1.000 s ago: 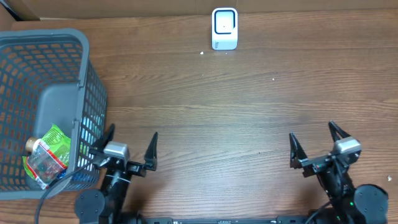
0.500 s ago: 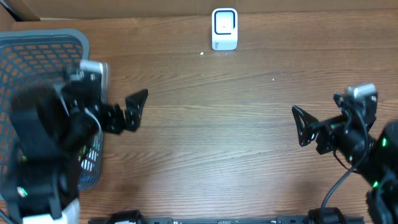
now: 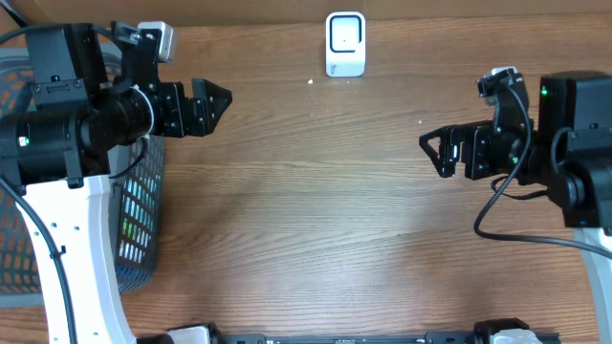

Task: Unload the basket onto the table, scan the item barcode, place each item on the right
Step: 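Reach the left gripper into the grey basket toward the green snack bag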

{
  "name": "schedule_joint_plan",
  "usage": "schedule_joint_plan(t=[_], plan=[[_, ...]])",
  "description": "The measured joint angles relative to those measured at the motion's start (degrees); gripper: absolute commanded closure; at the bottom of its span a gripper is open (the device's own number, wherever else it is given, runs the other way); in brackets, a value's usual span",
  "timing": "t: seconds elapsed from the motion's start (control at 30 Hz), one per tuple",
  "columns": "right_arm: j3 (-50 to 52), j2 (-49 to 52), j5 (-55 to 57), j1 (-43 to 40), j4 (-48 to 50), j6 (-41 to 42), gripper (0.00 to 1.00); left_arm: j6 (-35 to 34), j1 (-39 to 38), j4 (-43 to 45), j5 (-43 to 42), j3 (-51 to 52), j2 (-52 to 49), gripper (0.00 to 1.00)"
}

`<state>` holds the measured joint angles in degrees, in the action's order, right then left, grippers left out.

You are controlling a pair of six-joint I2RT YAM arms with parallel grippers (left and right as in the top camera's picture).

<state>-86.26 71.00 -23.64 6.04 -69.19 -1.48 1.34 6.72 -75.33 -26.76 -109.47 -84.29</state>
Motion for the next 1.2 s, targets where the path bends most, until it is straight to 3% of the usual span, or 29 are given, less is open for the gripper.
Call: schedule_joint_plan(t=[0.3,0.53,0.67,0.87,1.1,1.2], plan=[[0.00,0.00,-1.38,0.00,-2.36,0.00,0.00,-23.02,12.48,-17.29,23.21,-4.26,0.15,0.10],[0.00,0.96,-1.51,0.00,-3.48,-0.02,0.00,-29.77,25.33,-20.90,32.39,-2.08,0.44,0.07],[0.00,3.78,-1.51,0.00,-4.70,0.00,0.00,-31.08,32.65,-16.15,33.48,8.02,0.59,0.07],[0.00,6.91,-1.49,0.00,-6.62,0.02,0.00,-33.44,38.75,1.62,33.92,28.02,0.50,0.04],[0.00,7.08,-1.53,0.00,-7.32,0.00,0.00,-35.23,39.04,19.37,34.34,46.62,0.37,0.00],[0.00,7.08,-1.53,0.00,-7.34,0.00,0.00,-35.54,39.04,22.56,35.21,50.45,-0.55,0.00]])
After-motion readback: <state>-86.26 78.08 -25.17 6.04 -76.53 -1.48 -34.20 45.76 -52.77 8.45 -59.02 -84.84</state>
